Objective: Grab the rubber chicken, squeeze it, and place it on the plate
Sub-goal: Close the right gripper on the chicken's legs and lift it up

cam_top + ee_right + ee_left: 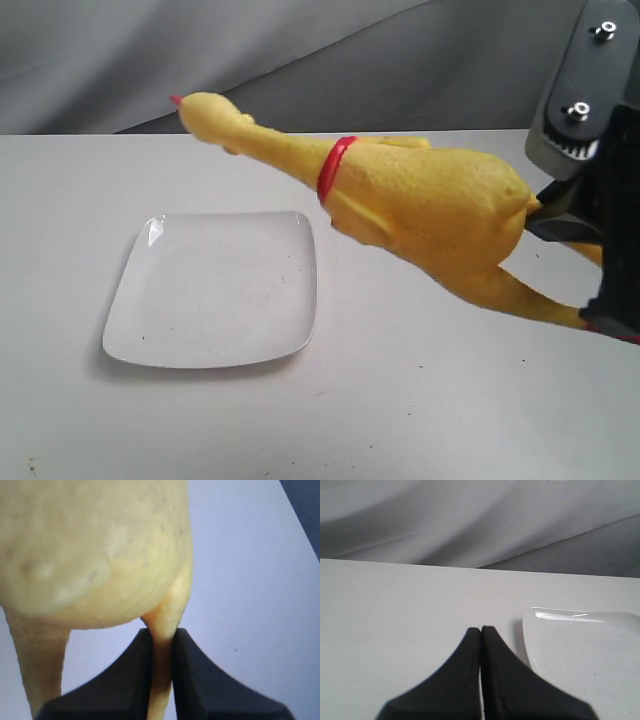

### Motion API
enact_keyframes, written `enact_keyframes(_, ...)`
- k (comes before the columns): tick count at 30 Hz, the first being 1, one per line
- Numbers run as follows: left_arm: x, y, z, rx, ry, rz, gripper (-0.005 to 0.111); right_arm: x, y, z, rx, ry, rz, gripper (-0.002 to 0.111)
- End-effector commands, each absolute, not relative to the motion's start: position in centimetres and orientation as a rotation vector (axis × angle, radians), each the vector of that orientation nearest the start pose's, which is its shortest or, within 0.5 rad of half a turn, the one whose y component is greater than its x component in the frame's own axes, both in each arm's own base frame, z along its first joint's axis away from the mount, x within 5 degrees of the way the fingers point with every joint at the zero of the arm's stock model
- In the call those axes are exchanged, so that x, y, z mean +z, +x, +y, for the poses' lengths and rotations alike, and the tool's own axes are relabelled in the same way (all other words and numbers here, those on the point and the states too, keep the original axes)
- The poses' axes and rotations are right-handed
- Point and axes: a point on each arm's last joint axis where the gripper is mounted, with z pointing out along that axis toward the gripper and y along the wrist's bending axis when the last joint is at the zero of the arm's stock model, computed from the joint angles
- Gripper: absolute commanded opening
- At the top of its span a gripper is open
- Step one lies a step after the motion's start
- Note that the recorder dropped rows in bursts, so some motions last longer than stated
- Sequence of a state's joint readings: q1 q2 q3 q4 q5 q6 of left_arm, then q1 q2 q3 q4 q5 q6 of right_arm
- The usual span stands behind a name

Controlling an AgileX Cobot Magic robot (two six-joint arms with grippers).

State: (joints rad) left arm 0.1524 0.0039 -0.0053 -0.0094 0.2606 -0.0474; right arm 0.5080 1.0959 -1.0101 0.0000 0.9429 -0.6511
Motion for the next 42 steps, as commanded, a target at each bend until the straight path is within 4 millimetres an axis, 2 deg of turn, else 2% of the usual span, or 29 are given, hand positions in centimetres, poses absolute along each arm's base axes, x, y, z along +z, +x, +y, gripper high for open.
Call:
enact_keyframes(1, 19.0, 5.5, 0.8, 0.06, -0.186, 1.732, 0.001, 35.1, 16.8, 10.6, 0.069, -1.422, 2.017, 0.0)
enact_keyframes(8, 19.0, 5.5, 0.8, 0.076, -0.175, 1.731, 0.001, 35.5, 16.2, 11.9, 0.253, -1.461, 1.92, 0.0)
enact_keyframes(16, 19.0, 5.5, 0.8, 0.076, -0.175, 1.731, 0.001, 35.6, 16.3, 12.1, 0.267, -1.433, 1.905, 0.0)
enact_keyframes(18, 20.0, 5.5, 1.0, 0.186, -0.074, 1.633, 0.001, 35.7, 16.4, 12.1, 0.267, -1.43, 1.905, 0.0)
enact_keyframes(19, 21.2, 5.6, 0.9, 0.166, -0.076, 1.497, 0.001, 35.7, 16.4, 12.1, 0.267, -1.43, 1.905, 0.0)
enact_keyframes(21, 22.4, 5.4, 0.8, 0.141, -0.085, 1.361, 0.001, 35.7, 16.4, 12.1, 0.267, -1.43, 1.905, 0.0)
enact_keyframes(31, 26.4, 3.5, 0.3, 0.137, -0.038, 0.867, 0.001, 35.7, 16.1, 12.4, 0.326, -1.413, 1.91, 0.0)
enact_keyframes(33, 27.0, 2.9, 0.1, 0.069, -0.045, 0.776, 0.001, 35.8, 16.1, 12.4, 0.338, -1.407, 1.912, 0.0)
enact_keyframes(35, 27.3, 2.7, -0.4, -0.086, -0.044, 0.733, 0.001, 35.8, 16.0, 12.5, 0.368, -1.39, 1.92, 0.0)
enact_keyframes(37, 27.3, 2.6, -1.2, -0.147, 0.027, 0.728, 0.001, 35.8, 16.0, 12.6, 0.39, -1.362, 1.94, 0.0)
enact_keyframes(40, 26.6, 3.2, -3.0, -0.071, 0.276, 0.856, 0.001, 35.5, 16.3, 12.8, 0.409, -1.342, 1.981, 0.0)
enact_keyframes(42, 27.3, 2.8, -4.4, -0.076, 0.462, 0.874, 0.001, 34.8, 16.9, 13.1, 0.427, -1.34, 2.029, 0.0)
